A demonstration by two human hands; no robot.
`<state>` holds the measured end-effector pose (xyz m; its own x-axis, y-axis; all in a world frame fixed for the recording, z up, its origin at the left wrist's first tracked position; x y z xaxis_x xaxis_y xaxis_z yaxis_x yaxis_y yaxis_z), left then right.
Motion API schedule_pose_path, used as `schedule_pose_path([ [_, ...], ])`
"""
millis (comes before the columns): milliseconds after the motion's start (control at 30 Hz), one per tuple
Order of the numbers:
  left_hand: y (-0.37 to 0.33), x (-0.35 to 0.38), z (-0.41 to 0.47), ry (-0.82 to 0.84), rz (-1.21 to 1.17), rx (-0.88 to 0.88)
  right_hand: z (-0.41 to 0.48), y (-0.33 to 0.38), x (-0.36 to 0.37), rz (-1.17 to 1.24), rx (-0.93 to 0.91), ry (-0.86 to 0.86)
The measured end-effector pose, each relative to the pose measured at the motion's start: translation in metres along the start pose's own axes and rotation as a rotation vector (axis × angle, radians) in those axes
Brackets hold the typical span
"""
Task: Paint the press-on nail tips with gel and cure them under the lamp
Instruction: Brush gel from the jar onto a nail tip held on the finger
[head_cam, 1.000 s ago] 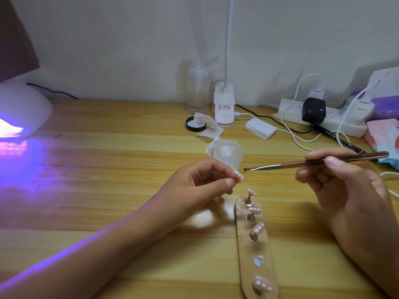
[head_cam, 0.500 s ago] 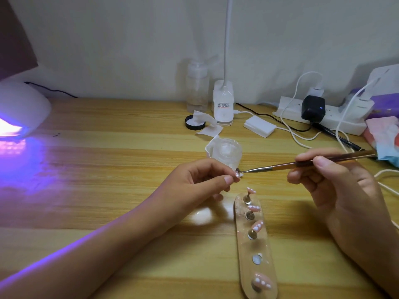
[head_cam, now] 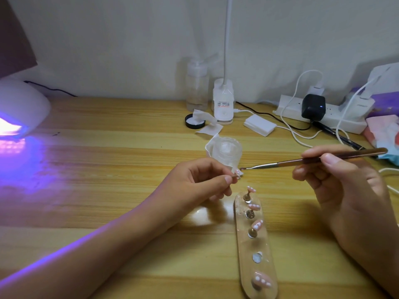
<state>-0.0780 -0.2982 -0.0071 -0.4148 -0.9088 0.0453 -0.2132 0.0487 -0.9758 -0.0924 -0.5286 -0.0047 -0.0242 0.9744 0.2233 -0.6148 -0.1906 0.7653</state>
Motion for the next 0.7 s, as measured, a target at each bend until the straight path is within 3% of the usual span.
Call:
schedule_pose_path([
  [700,0.0037,-0.0005,0.001,0.006,0.063,0.029,-0.0001,0.0006,0.0022,-0.057,0.058,0.03],
])
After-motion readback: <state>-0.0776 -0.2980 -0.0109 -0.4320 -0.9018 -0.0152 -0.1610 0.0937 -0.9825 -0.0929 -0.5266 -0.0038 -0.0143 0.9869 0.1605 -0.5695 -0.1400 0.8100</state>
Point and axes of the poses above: each hand's wrist, its own z-axis towards the middle knuckle, its own x-axis out of the palm, y = z × x, the point moved 1 cm from there along z, towards the middle knuckle, and after that the axes turned 15 degrees about -x, right-handed, at the moved point
